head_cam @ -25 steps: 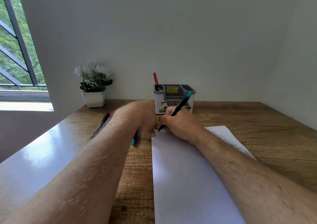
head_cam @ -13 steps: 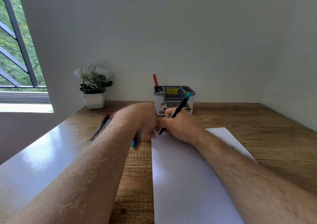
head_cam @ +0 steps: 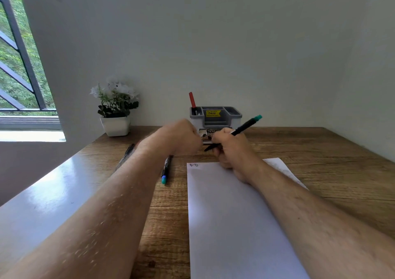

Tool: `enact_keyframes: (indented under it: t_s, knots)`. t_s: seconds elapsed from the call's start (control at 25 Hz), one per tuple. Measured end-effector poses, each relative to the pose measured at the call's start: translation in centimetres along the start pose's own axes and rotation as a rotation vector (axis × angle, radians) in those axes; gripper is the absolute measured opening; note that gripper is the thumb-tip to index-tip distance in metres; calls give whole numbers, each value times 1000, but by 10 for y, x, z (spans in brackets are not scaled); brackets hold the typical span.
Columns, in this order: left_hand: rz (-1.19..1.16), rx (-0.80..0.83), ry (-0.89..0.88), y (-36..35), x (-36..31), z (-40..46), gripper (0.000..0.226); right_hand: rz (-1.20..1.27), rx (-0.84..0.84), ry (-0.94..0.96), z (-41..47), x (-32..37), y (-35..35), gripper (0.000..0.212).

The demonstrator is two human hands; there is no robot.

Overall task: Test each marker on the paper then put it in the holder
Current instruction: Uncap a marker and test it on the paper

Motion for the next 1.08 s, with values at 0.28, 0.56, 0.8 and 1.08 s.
enact_keyframes:
  t_s: [0.28, 0.56, 0.8, 1.08]
  knots:
    - [-824, -156, 83, 9, 10, 6, 19, 378, 47, -93, 3, -11, 2, 12]
    - [-1433, -223, 320, -1, 37, 6, 20, 533, -3, -110, 2, -10, 9, 21]
    - [-1646, -153, 303, -6, 38, 16, 52, 494, 19, -124, 2, -9, 7, 14]
    - [-1755, -188, 223, -4, 34, 17, 25, 493, 8, -124, 4, -12, 6, 18]
Point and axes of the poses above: each hand's wrist, its own z-axis towards the middle knuckle, its own y-axis out of the back of the hand, x = y × z, the point moved 9 cm from there along z, towards the middle knuckle, and after that the axes turned 14 degrees about -z, right-handed, at the moved point
